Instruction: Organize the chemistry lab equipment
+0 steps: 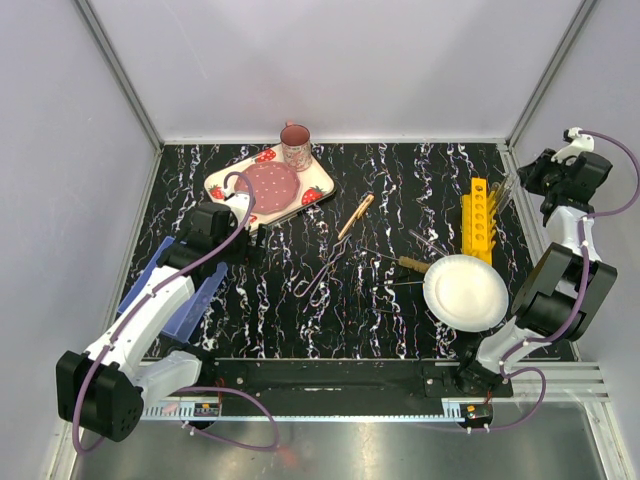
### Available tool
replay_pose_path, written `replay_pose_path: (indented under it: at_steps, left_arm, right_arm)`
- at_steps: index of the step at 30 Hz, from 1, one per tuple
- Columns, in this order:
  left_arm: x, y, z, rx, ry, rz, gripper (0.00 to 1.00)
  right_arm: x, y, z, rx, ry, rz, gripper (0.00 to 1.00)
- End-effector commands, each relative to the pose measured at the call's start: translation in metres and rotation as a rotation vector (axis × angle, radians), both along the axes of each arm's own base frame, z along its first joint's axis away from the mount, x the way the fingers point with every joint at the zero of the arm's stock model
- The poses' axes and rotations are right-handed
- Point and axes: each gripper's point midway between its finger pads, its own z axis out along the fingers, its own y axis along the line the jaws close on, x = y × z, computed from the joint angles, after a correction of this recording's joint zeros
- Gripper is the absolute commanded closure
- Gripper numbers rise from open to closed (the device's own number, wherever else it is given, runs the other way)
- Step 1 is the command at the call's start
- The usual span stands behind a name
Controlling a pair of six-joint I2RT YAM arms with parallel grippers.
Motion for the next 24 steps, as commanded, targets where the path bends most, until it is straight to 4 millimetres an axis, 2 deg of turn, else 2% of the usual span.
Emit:
replay_pose_path:
  at_steps: [1,12,24]
  left_arm:
    - [0.008,-0.004,0.009,-0.020,-0.046,-0.006,0.01]
    - [0.008,-0.004,0.008,-0.020,-0.045,-0.006,0.01]
    - [0.008,-0.005,0.007,-0.020,-0.040,-0.009,0.01]
  right_arm:
    - [0.007,-0.010,0.048,-0.066,-0.120,-0.018,0.76]
    - [0.013,-0.011,0.043,-0.039,-0.126,-0.018,0.76]
    - [0.011,-0.006,0.013,-0.002,-0.072,-0.003,0.76]
